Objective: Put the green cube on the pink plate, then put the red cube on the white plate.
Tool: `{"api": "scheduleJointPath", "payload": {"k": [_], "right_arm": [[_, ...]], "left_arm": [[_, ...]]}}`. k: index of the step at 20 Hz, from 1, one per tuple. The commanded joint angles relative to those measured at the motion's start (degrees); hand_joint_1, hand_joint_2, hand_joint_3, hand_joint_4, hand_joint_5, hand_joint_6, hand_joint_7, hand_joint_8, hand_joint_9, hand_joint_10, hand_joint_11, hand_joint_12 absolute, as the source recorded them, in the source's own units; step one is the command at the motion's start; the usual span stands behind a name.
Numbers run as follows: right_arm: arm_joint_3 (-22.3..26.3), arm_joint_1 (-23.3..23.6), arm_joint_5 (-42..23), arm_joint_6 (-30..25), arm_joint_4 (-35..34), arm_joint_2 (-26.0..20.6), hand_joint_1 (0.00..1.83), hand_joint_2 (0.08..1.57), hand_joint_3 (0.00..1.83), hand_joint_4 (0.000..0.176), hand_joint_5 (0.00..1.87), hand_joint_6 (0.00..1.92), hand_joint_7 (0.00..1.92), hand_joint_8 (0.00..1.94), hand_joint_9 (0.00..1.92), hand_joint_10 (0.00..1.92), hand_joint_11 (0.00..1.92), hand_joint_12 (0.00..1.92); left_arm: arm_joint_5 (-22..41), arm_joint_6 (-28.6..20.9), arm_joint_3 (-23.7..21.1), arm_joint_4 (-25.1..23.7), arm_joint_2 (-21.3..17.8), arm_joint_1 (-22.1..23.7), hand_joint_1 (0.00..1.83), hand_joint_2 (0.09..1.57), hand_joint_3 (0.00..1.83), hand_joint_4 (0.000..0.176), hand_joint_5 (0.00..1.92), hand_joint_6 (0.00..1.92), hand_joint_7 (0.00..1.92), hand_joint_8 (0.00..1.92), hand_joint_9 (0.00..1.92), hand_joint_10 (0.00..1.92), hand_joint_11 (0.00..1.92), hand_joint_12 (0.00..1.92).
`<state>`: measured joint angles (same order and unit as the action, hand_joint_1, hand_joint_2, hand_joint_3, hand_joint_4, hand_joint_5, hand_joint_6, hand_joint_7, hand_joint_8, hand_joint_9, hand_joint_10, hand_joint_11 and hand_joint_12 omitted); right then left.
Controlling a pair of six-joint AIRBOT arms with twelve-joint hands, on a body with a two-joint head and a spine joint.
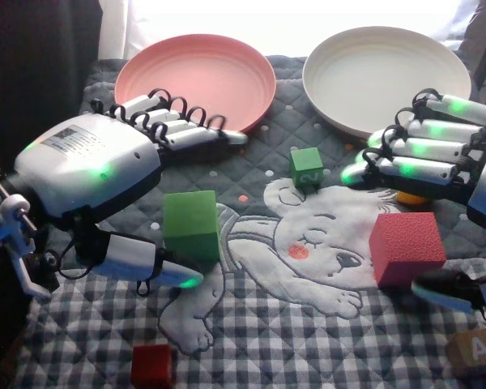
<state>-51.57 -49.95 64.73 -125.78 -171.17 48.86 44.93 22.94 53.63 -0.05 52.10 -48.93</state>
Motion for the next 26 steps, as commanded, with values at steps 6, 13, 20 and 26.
{"api": "scheduleJointPath", "payload": {"k": [6, 13, 20, 26], "right_arm": [[0.0, 0.6, 6.4, 0.0, -1.2, 0.2, 1.07, 0.80, 0.24, 0.000, 0.31, 0.69, 0.37, 0.61, 0.21, 1.00, 0.00, 1.62], [0.0, 0.7, 6.4, 0.0, -1.2, 0.2, 1.12, 0.79, 0.23, 0.000, 0.32, 0.68, 0.39, 0.65, 0.23, 1.05, 0.02, 1.66], [0.0, 0.7, 6.4, 0.0, -1.2, 0.2, 1.09, 0.80, 0.20, 0.000, 0.37, 0.64, 0.39, 0.61, 0.22, 1.02, 0.01, 1.66], [0.0, 0.7, 6.4, 0.0, -1.2, 0.2, 1.16, 0.82, 0.17, 0.000, 0.38, 0.55, 0.42, 0.53, 0.24, 0.98, 0.01, 1.64]], "left_arm": [[6.3, -0.1, 0.6, 0.4, 0.4, 0.4, 0.85, 0.93, 0.00, 0.010, 0.36, 0.01, 0.40, 0.01, 0.20, 0.74, 0.00, 1.66], [0.9, -0.1, 2.5, 0.2, 3.3, 0.7, 0.89, 0.94, 0.00, 0.000, 0.45, 0.02, 0.53, 0.04, 0.31, 1.02, 0.20, 1.61], [-0.9, -0.1, 4.6, 1.1, 5.0, 1.0, 1.34, 1.22, 0.00, 0.000, 0.69, 1.14, 0.74, 1.37, 0.84, 1.55, 0.73, 1.70], [3.3, -0.1, 5.3, 3.3, 4.4, 1.7, 1.18, 1.26, 0.00, 0.000, 0.65, 1.30, 0.79, 1.52, 0.75, 1.46, 0.62, 1.85]]}}
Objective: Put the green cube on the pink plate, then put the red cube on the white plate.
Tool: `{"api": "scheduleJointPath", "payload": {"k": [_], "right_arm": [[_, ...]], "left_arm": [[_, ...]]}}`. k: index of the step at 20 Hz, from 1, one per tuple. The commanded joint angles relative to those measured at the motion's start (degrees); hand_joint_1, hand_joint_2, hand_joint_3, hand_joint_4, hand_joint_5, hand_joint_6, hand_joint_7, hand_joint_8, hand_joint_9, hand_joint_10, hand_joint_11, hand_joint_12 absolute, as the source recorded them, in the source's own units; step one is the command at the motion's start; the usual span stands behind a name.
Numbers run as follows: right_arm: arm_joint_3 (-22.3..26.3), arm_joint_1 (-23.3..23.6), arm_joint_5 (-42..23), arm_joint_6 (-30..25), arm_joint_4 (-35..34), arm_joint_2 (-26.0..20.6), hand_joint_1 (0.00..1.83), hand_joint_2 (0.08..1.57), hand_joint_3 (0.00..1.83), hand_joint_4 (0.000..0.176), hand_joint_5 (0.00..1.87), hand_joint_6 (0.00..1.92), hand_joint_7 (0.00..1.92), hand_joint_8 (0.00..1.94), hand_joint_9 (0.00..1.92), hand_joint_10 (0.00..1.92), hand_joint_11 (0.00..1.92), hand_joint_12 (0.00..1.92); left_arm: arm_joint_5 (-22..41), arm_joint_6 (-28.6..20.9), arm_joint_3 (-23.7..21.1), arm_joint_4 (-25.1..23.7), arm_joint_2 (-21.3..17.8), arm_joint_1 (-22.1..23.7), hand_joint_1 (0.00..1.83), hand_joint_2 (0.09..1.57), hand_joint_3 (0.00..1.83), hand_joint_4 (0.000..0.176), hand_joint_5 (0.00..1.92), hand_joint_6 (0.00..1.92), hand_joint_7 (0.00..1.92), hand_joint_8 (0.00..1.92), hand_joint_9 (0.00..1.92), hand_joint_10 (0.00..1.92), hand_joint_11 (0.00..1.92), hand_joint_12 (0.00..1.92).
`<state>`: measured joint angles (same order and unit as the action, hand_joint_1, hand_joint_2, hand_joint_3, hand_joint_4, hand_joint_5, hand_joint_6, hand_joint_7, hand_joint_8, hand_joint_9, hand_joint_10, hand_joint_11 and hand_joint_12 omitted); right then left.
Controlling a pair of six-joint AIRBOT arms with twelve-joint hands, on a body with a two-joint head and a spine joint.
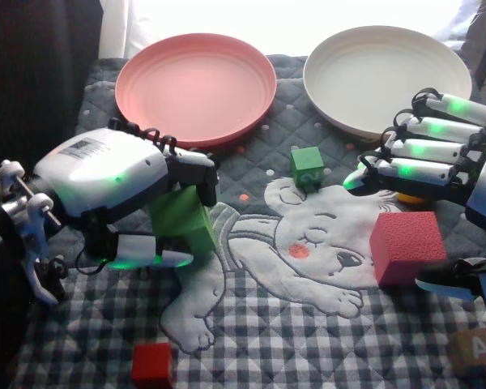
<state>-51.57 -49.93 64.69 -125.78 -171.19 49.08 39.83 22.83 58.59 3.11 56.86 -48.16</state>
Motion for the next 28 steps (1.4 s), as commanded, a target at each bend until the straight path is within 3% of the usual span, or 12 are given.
{"api": "scheduleJointPath", "payload": {"k": [1, 6, 11, 12, 14, 17, 18, 19, 20, 21, 27, 28], "right_arm": [[0.0, 0.7, 6.4, 0.0, -1.2, 0.0, 1.16, 0.83, 0.14, 0.000, 0.39, 0.54, 0.42, 0.50, 0.24, 0.97, 0.00, 1.63], [-0.1, 0.7, 6.4, 0.0, -1.2, 0.2, 1.16, 0.85, 0.11, 0.000, 0.39, 0.55, 0.42, 0.54, 0.24, 1.01, 0.03, 1.62], [-0.4, 0.7, 6.4, 0.0, -1.2, 0.7, 1.14, 0.83, 0.08, 0.000, 0.43, 0.53, 0.48, 0.47, 0.29, 0.93, 0.07, 1.65], [-0.5, 0.7, 6.4, 0.0, -1.2, 0.9, 1.15, 0.84, 0.08, 0.000, 0.42, 0.53, 0.47, 0.45, 0.26, 0.91, 0.01, 1.65], [-0.6, 0.7, 6.4, 0.0, -1.2, 1.0, 1.14, 0.85, 0.07, 0.000, 0.42, 0.54, 0.49, 0.41, 0.26, 0.90, 0.00, 1.65], [-0.7, 0.7, 6.4, 0.0, -1.2, 1.1, 1.07, 0.86, 0.06, 0.000, 0.39, 0.62, 0.49, 0.40, 0.25, 0.92, 0.00, 1.65], [-0.8, 0.7, 6.4, 0.0, -1.2, 1.3, 1.07, 0.86, 0.06, 0.000, 0.38, 0.65, 0.48, 0.43, 0.25, 0.98, 0.00, 1.66], [-0.9, 0.8, 6.4, 0.0, -1.2, 1.3, 1.05, 0.86, 0.06, 0.000, 0.36, 0.69, 0.48, 0.48, 0.25, 1.03, 0.00, 1.68], [-0.9, 0.8, 6.4, 0.0, -1.2, 1.3, 1.06, 0.84, 0.06, 0.000, 0.37, 0.72, 0.47, 0.53, 0.26, 1.06, 0.00, 1.71], [-1.0, 0.8, 6.4, 0.0, -1.2, 1.4, 1.06, 0.84, 0.06, 0.000, 0.37, 0.72, 0.47, 0.53, 0.26, 1.06, 0.00, 1.71], [-1.3, 1.0, 6.4, 0.0, -1.2, 1.8, 1.11, 0.82, 0.08, 0.000, 0.34, 0.75, 0.40, 0.62, 0.26, 1.10, 0.02, 1.73], [-1.4, 1.0, 6.4, 0.0, -1.2, 1.8, 1.11, 0.83, 0.09, 0.000, 0.35, 0.74, 0.40, 0.62, 0.26, 1.07, 0.03, 1.70]], "left_arm": [[9.6, 0.0, 0.3, 0.4, -0.8, 1.3, 1.31, 1.24, 0.00, 0.000, 0.65, 1.22, 0.77, 1.42, 0.79, 1.56, 0.62, 1.82], [12.4, 0.0, 1.3, 0.8, -2.0, 4.5, 1.35, 1.21, 0.00, 0.000, 0.67, 1.22, 0.83, 1.26, 0.83, 1.49, 0.71, 1.66], [8.5, 0.0, 6.0, 2.6, -0.5, 10.2, 1.33, 1.23, 0.00, 0.000, 0.71, 1.21, 0.78, 1.38, 0.69, 1.58, 0.47, 1.74], [6.9, 0.0, 7.0, 3.4, 0.2, 11.8, 1.20, 1.23, 0.00, 0.000, 0.73, 1.17, 0.83, 1.57, 0.83, 1.66, 0.80, 1.86], [3.7, 0.0, 8.6, 4.6, 1.4, 14.1, 1.13, 1.21, 0.00, 0.000, 0.79, 1.23, 0.92, 1.80, 1.06, 1.86, 1.11, 1.91], [-1.7, 0.0, 13.4, 4.9, 5.0, 18.0, 1.12, 1.20, 0.00, 0.000, 0.82, 1.22, 1.00, 1.92, 1.16, 1.92, 1.26, 1.92], [-2.9, 0.0, 14.8, 5.4, 5.9, 18.5, 1.20, 1.21, 0.00, 0.000, 0.78, 1.14, 0.88, 1.55, 0.89, 1.61, 0.86, 1.84], [-4.4, 0.0, 16.5, 5.8, 7.0, 19.1, 1.19, 1.21, 0.00, 0.000, 0.75, 1.24, 0.89, 1.33, 0.83, 1.33, 0.73, 1.69], [-5.8, 0.0, 17.9, 6.1, 8.0, 19.6, 1.17, 1.22, 0.00, 0.000, 0.70, 1.37, 0.86, 1.24, 0.81, 1.09, 0.64, 1.55], [-6.9, 0.0, 19.0, 6.1, 8.7, 20.0, 1.17, 1.22, 0.00, 0.000, 0.70, 1.37, 0.86, 1.24, 0.81, 1.09, 0.64, 1.55], [-14.5, 0.0, 27.4, 9.6, 14.6, 22.0, 1.23, 1.21, 0.00, 0.000, 0.74, 1.10, 0.88, 1.44, 1.03, 1.49, 0.97, 1.77], [-15.2, 0.0, 28.6, 10.1, 15.4, 22.0, 1.21, 1.22, 0.01, 0.000, 0.74, 1.27, 0.79, 1.41, 0.91, 1.71, 0.92, 1.88]]}}
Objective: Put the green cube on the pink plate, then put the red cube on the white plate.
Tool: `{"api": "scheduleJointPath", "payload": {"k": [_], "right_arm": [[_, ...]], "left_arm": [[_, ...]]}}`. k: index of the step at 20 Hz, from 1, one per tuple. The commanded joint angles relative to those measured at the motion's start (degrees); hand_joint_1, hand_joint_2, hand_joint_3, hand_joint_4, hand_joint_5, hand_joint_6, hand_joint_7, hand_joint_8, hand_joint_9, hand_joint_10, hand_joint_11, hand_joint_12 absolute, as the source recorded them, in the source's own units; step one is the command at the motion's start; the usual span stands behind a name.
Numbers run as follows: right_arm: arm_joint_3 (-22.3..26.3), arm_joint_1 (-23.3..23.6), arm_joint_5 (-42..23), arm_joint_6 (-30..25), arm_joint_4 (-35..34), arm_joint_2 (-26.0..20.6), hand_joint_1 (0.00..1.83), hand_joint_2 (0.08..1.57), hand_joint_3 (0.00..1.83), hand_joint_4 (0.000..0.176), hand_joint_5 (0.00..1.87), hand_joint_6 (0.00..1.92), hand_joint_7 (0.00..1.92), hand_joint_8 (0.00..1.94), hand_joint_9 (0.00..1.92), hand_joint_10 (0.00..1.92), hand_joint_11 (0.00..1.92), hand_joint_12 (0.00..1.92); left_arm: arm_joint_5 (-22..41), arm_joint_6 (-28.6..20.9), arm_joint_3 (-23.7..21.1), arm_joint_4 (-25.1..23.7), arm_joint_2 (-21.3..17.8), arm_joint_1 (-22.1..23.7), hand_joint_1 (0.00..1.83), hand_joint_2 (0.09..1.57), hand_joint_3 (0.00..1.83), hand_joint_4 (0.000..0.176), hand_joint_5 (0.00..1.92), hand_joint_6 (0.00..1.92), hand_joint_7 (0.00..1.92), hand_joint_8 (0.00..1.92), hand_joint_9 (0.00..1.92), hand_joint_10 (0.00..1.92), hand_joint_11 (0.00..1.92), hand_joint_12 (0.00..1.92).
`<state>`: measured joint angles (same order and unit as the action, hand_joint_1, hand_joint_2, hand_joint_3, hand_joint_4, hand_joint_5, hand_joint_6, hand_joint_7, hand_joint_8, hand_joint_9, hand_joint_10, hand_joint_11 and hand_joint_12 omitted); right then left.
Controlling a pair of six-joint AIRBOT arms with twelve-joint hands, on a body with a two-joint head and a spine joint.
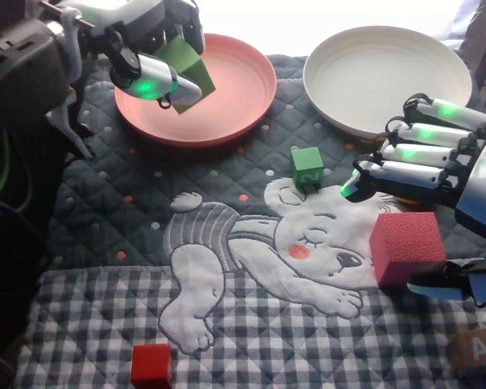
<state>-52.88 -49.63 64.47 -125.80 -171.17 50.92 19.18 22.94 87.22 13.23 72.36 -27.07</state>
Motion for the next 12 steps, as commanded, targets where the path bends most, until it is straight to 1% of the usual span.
{"api": "scheduleJointPath", "payload": {"k": [1, 2, 3, 4, 5, 6, 7, 8, 9, 10, 11, 12], "right_arm": [[-0.1, 0.7, 6.7, 0.1, -1.2, -0.1, 1.11, 0.83, 0.09, 0.000, 0.35, 0.74, 0.40, 0.62, 0.26, 1.07, 0.03, 1.70], [-0.1, 0.8, 6.7, 0.1, -1.2, 0.0, 1.10, 0.83, 0.10, 0.000, 0.35, 0.75, 0.38, 0.62, 0.24, 1.08, 0.02, 1.72], [-0.1, 0.8, 6.7, 0.1, -1.2, 0.0, 1.08, 0.84, 0.11, 0.000, 0.33, 0.78, 0.36, 0.67, 0.22, 1.10, 0.01, 1.72], [-0.2, 0.8, 6.7, 0.1, -1.2, 0.0, 1.04, 0.84, 0.12, 0.000, 0.32, 0.79, 0.35, 0.68, 0.21, 1.10, 0.01, 1.72], [-0.2, 0.8, 6.7, 0.0, -1.2, 0.0, 1.01, 0.84, 0.13, 0.000, 0.33, 0.78, 0.35, 0.65, 0.21, 1.04, 0.00, 1.68], [-0.2, 0.8, 6.7, 0.0, -1.2, 0.0, 1.00, 0.85, 0.15, 0.000, 0.33, 0.75, 0.37, 0.63, 0.22, 1.02, 0.00, 1.65], [-0.3, 0.9, 6.7, 0.0, -1.2, 0.1, 0.98, 0.85, 0.15, 0.000, 0.35, 0.71, 0.39, 0.59, 0.23, 1.00, 0.00, 1.65], [-0.3, 0.9, 6.7, 0.0, -1.2, 0.0, 0.98, 0.85, 0.15, 0.000, 0.35, 0.71, 0.39, 0.59, 0.23, 1.00, 0.00, 1.65], [-0.3, 0.9, 6.7, 0.0, -1.2, 0.0, 0.98, 0.84, 0.15, 0.000, 0.37, 0.69, 0.42, 0.50, 0.21, 0.91, 0.00, 1.59], [-0.3, 0.9, 6.7, 0.0, -1.2, 0.0, 0.98, 0.84, 0.15, 0.000, 0.37, 0.69, 0.42, 0.50, 0.21, 0.91, 0.00, 1.59], [-0.3, 0.9, 6.7, 0.0, -1.2, 0.0, 1.01, 0.83, 0.15, 0.000, 0.38, 0.69, 0.44, 0.48, 0.23, 0.90, 0.00, 1.58], [-0.3, 0.9, 6.7, 0.0, -1.2, 0.0, 1.01, 0.83, 0.15, 0.000, 0.38, 0.69, 0.44, 0.48, 0.23, 0.90, 0.00, 1.58]], "left_arm": [[4.7, -0.1, 1.1, 0.5, 0.7, 0.9, 1.21, 1.22, 0.01, 0.000, 0.74, 1.27, 0.79, 1.41, 0.91, 1.71, 0.92, 1.88], [4.0, -0.1, 2.0, 1.0, 1.2, 0.9, 1.12, 1.22, 0.00, 0.000, 0.77, 1.28, 0.84, 1.67, 0.92, 1.88, 1.00, 1.91], [3.4, -0.1, 2.6, 1.2, 1.7, 1.0, 1.18, 1.25, 0.00, 0.000, 0.73, 1.15, 0.77, 1.64, 0.76, 1.82, 0.82, 1.92], [2.6, -0.1, 3.5, 1.4, 2.2, 1.0, 1.20, 1.24, 0.00, 0.000, 0.74, 1.13, 0.79, 1.56, 0.67, 1.63, 0.63, 1.92], [2.2, -0.1, 4.1, 1.7, 2.6, 1.0, 1.20, 1.24, 0.00, 0.000, 0.73, 1.16, 0.80, 1.51, 0.65, 1.49, 0.56, 1.86], [1.7, -0.1, 4.7, 1.8, 3.0, 1.0, 1.19, 1.24, 0.00, 0.000, 0.70, 1.20, 0.80, 1.51, 0.62, 1.46, 0.49, 1.89], [1.4, -0.1, 5.2, 2.1, 3.3, 1.0, 1.17, 1.24, 0.00, 0.000, 0.69, 1.24, 0.80, 1.46, 0.58, 1.31, 0.43, 1.79], [1.4, -0.1, 5.3, 2.3, 3.5, 1.0, 1.17, 1.24, 0.00, 0.000, 0.69, 1.24, 0.80, 1.46, 0.58, 1.31, 0.43, 1.79], [1.4, -0.1, 5.3, 2.3, 3.5, 1.1, 0.99, 1.07, 0.00, 0.000, 0.59, 0.59, 0.61, 0.57, 0.50, 0.85, 0.28, 1.52], [1.4, -0.1, 5.3, 2.3, 3.5, 1.1, 0.99, 1.07, 0.00, 0.000, 0.59, 0.59, 0.61, 0.57, 0.50, 0.85, 0.28, 1.52], [1.5, -0.1, 5.2, 2.3, 3.5, 1.3, 0.90, 0.98, 0.00, 0.036, 0.52, 0.29, 0.50, 0.16, 0.33, 0.55, 0.02, 1.46], [1.7, -0.1, 5.2, 2.3, 3.5, 1.3, 0.90, 0.98, 0.00, 0.036, 0.52, 0.29, 0.50, 0.16, 0.33, 0.55, 0.02, 1.46]]}}
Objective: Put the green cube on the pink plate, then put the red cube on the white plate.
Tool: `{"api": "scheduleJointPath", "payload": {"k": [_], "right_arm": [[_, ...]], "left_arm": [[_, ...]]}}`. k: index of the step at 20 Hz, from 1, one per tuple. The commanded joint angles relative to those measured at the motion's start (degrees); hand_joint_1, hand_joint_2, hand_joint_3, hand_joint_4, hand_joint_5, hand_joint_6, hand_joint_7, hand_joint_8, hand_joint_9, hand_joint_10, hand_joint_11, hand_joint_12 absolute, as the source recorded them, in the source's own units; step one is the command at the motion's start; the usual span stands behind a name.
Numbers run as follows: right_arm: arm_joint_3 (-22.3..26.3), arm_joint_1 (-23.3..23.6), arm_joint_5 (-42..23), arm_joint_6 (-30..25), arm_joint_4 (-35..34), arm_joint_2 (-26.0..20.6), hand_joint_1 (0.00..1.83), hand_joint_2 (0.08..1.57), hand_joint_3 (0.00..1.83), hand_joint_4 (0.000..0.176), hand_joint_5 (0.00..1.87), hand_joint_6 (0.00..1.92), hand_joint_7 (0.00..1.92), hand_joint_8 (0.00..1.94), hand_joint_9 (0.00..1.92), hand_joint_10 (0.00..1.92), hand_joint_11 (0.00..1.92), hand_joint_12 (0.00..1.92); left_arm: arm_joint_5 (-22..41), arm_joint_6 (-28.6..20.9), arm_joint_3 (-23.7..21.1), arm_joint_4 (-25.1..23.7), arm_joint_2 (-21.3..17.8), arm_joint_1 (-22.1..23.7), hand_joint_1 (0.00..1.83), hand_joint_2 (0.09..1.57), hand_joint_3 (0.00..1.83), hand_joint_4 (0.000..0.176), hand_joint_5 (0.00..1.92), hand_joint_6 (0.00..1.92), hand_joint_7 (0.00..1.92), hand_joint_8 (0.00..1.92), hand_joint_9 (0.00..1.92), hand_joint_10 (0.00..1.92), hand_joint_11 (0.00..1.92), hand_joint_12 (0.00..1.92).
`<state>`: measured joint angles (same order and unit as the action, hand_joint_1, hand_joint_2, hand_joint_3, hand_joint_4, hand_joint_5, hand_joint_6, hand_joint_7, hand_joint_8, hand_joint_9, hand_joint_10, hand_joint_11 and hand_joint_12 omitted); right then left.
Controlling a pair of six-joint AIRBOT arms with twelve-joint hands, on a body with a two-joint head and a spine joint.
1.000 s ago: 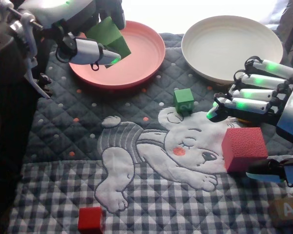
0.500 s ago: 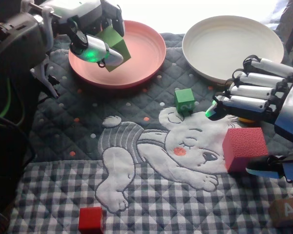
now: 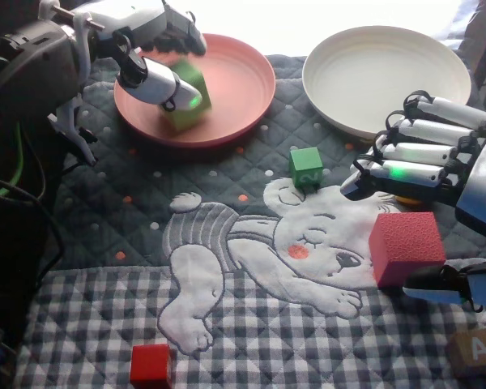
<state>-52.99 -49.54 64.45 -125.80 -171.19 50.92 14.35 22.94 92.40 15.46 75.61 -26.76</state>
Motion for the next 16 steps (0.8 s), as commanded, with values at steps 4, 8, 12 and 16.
{"api": "scheduleJointPath", "payload": {"k": [4, 8, 12, 16], "right_arm": [[-0.2, 0.8, 6.7, 0.0, -1.2, 0.0, 0.97, 0.83, 0.16, 0.000, 0.39, 0.66, 0.45, 0.48, 0.23, 0.93, 0.00, 1.62], [-0.2, 0.8, 6.7, 0.0, -1.2, -0.2, 1.02, 0.80, 0.20, 0.000, 0.38, 0.69, 0.43, 0.56, 0.27, 0.93, 0.05, 1.62], [-0.5, 1.4, 5.1, 0.0, -1.2, -0.5, 1.01, 0.79, 0.25, 0.000, 0.32, 0.65, 0.36, 0.58, 0.19, 0.96, 0.00, 1.55], [-1.8, 2.8, 0.8, 0.0, -1.2, 0.2, 0.99, 0.64, 0.44, 0.000, 0.28, 0.77, 0.27, 0.79, 0.13, 1.10, 0.00, 1.64]], "left_arm": [[6.7, -0.1, -0.2, 1.5, 0.2, 1.2, 0.75, 0.86, 0.00, 0.151, 0.31, 0.00, 0.19, 0.00, 0.04, 0.27, 0.00, 1.13], [9.8, -0.1, -3.2, 2.6, -1.9, 0.9, 0.68, 0.88, 0.00, 0.174, 0.22, 0.00, 0.19, 0.02, 0.00, 0.46, 0.00, 1.37], [18.9, -0.1, -11.4, 1.9, -7.6, -1.0, 0.50, 0.92, 0.00, 0.152, 0.26, 0.01, 0.34, 0.09, 0.00, 1.01, 0.00, 1.73], [28.4, -0.1, -19.4, 0.1, -13.4, -3.9, 0.46, 0.93, 0.00, 0.150, 0.26, 0.01, 0.25, 0.04, 0.02, 0.65, 0.00, 1.53]]}}
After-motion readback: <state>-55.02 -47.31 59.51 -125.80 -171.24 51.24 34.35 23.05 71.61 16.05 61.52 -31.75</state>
